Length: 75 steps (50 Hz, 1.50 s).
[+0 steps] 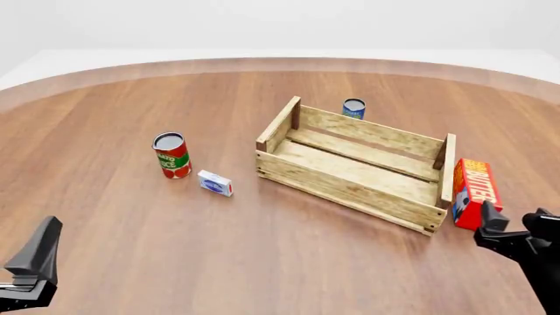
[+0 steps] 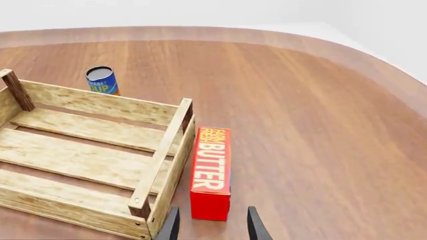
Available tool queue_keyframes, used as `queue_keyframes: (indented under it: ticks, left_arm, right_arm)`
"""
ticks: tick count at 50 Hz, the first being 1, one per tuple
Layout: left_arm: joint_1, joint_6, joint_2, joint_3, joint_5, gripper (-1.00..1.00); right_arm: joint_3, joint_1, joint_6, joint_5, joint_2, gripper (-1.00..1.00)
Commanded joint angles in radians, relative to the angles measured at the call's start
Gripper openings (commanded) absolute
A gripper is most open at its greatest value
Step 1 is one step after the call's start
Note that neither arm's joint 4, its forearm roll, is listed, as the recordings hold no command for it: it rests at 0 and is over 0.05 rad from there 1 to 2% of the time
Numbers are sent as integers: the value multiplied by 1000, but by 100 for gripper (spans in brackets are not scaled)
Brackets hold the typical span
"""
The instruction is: Pick up the butter and put it in the tray.
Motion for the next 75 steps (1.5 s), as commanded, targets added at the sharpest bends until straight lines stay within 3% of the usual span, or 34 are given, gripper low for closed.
queue_keyframes:
  ticks: [1,17,75]
  left_arm:
    - [0,0,0,0,0,100]
    - [0,0,0,0,0,100]
    - [0,0,0,0,0,100]
  right_arm:
    - [0,-1,-4,-75,83,100]
    - [-7,18,1,-159,173,100]
    - [-90,9,8,-200,340,100]
